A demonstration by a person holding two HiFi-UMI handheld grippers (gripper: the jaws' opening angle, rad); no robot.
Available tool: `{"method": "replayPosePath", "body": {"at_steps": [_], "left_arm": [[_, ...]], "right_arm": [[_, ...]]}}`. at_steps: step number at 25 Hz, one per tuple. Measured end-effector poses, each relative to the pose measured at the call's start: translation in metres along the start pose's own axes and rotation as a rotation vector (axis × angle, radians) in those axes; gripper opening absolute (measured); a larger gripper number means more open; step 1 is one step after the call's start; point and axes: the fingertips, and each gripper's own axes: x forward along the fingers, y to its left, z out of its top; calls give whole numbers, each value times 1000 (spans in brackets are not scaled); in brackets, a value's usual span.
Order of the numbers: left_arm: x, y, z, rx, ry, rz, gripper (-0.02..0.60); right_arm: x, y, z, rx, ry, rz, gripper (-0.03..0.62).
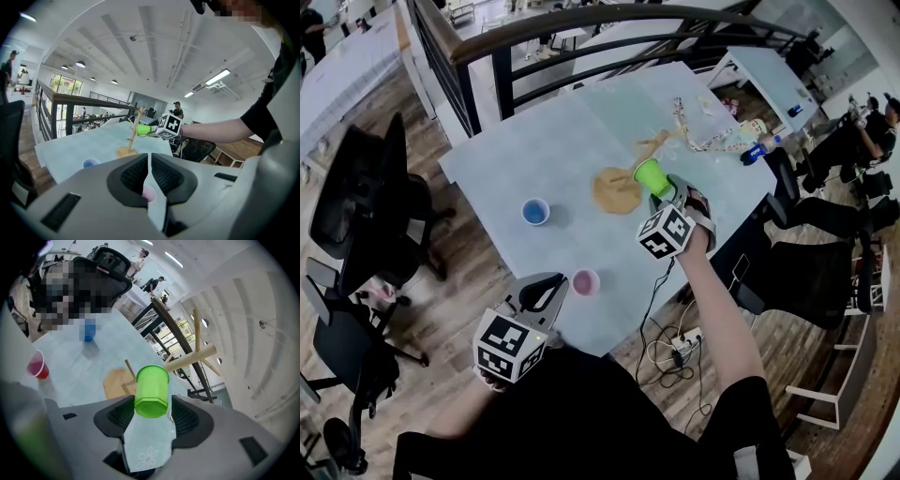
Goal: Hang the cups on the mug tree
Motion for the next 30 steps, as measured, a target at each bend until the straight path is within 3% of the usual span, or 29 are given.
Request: {"method": "replayPosePath", "body": {"at_steps": [8, 16, 19, 22, 24, 26, 30], "left_arm": [[0, -2, -1, 1, 5, -5, 31], [2, 0, 0, 2, 0, -7, 31], [2, 0, 1, 1, -5, -8, 31], [2, 0, 2, -21, -16, -17, 31], [3, 0, 4, -26, -23, -21, 31], [5, -1, 6, -23, -25, -22, 31], [12, -6, 8, -56, -23, -42, 31]], "right_arm": [[-11, -5, 6, 52, -47, -11, 250], [-53, -29, 5, 221, -159, -73, 253], [-76, -37, 0, 414, -233, -44, 252], [-99, -20, -4, 730, -356, 131, 249], [-115, -2, -7, 905, -425, 222, 209], [-130, 14, -12, 993, -456, 241, 138], [-152, 35, -21, 1123, -479, 239, 90]]}}
